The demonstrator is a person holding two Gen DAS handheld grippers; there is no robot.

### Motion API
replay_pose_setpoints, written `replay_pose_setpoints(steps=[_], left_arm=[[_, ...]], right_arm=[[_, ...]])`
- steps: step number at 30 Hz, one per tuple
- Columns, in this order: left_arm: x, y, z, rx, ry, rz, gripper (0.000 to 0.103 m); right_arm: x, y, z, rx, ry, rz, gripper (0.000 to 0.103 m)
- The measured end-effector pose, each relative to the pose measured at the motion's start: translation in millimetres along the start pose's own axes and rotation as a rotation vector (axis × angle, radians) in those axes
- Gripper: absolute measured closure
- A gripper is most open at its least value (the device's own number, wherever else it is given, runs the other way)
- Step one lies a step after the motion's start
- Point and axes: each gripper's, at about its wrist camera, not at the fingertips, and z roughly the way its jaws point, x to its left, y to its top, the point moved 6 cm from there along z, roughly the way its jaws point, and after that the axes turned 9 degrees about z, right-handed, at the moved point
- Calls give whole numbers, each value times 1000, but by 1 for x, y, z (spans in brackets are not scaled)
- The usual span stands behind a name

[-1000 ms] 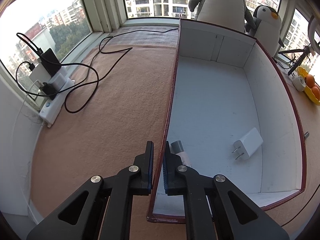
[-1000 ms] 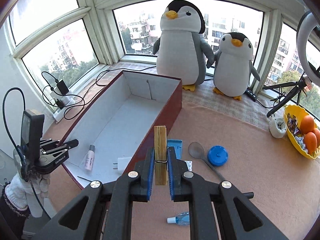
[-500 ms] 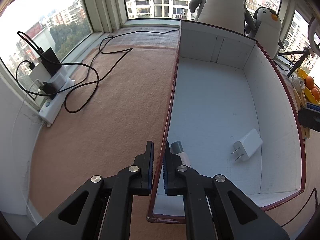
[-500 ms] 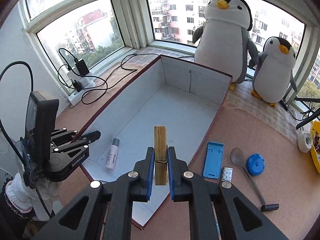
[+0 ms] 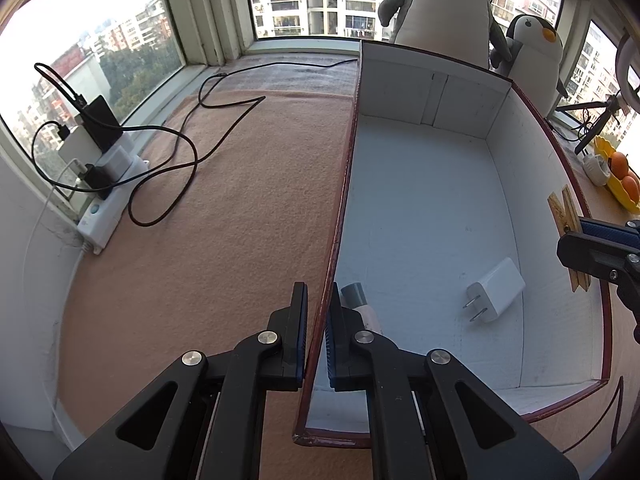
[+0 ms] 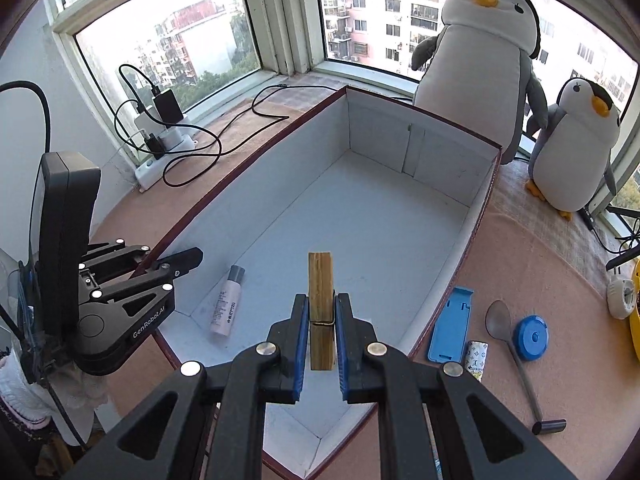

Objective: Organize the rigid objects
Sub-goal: 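Carry the clothespin into the box and drop it near the charger, then move the right gripper to the blue tape measure and grasp it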

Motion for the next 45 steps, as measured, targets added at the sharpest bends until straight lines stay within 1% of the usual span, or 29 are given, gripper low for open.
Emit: replay_pose_setpoints(steps=[8, 9, 10, 11, 12, 13, 14, 16, 26, 32, 36, 39, 45], left_arm=[[0, 0, 0, 1, 1, 1, 96], [0, 0, 0, 1, 1, 2, 96], [0, 0, 0, 1, 1, 2, 96], [0, 0, 0, 1, 1, 2, 96], [-1, 0, 0, 1, 2, 2, 96], [-1, 0, 0, 1, 1, 1, 96], [-1, 0, 0, 1, 1, 1, 96], [-1, 0, 0, 1, 2, 3, 96], [-1, 0, 0, 1, 3, 3, 96], [-1, 0, 0, 2, 3, 4, 96], [0, 0, 0, 2, 4, 6, 96], [0, 0, 0, 2, 5, 6, 96], [0, 0, 0, 3, 4, 5, 96]], right_arm=[[0, -2, 3, 14, 10, -4, 91], [0, -2, 3, 10, 9, -9, 91], [1, -1, 1, 1, 3, -14, 88], [1, -1, 0, -7, -4, -19, 74], [2, 0, -2, -16, -4, -21, 51], [2, 1, -3, -29, -3, -22, 32], [2, 1, -6, -46, -3, -24, 30], [3, 3, -12, -70, -5, -34, 30], [1, 1, -16, -78, -17, -46, 30], [-11, -2, -22, -81, -15, -20, 30], [-31, -6, -28, -88, -23, 28, 30], [-54, -8, -33, -94, -34, 73, 30], [-112, -17, -41, -106, -106, 155, 30]])
